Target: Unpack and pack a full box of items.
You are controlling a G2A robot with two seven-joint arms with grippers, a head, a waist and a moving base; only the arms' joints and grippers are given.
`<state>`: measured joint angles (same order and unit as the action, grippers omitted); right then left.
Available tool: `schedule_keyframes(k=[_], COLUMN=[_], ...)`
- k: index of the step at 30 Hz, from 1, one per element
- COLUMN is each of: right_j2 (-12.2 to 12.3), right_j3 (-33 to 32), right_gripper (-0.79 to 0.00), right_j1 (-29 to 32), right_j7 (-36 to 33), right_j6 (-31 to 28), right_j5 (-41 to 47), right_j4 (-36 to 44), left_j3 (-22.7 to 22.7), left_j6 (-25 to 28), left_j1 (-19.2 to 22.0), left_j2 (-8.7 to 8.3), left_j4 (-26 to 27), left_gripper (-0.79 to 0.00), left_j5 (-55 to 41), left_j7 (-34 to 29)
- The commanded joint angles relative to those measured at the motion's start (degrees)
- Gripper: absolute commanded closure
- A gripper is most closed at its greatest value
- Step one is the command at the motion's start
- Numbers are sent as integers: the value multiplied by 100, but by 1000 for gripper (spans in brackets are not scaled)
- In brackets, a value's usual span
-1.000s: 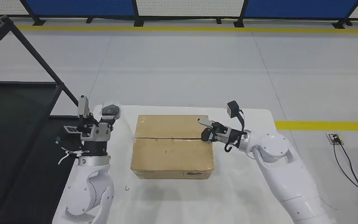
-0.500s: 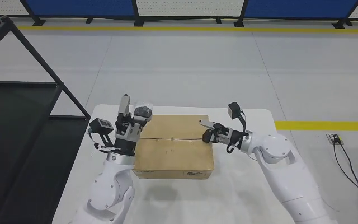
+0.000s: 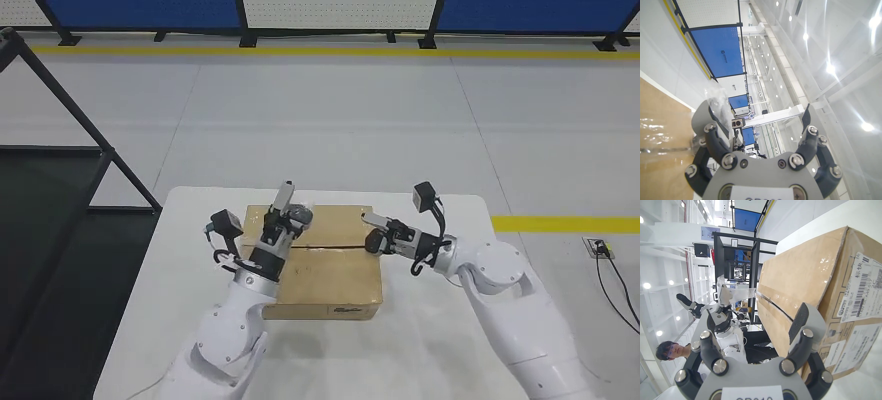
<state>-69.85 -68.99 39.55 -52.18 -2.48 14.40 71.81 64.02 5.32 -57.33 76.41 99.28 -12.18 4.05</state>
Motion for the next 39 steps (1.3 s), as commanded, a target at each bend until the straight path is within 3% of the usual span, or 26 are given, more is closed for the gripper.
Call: schedule_keyframes(k=[1,32,35,39], right_j2=[3,123,135,157], right_j3=[1,-340,-340,-335], right_gripper=[-785,-785,-785,-785], right_j1=[4,334,368,440], right_j7=[-8,167,136,40], right_j6=[-12,-367,-501,-739], right_j5=[8,196,141,18], right_j4=[-13,217,273,371], left_j3=[-110,-611,-437,124], left_j6=[23,-21,-5,11], left_j1=[38,218,194,42], left_j2=[25,326,333,291], left_j4=[-79,-555,-329,224], left_gripper=[-785,-785,-785,-785], left_j5=[130,755,628,343], left_j7=[-4,-177,-130,-108])
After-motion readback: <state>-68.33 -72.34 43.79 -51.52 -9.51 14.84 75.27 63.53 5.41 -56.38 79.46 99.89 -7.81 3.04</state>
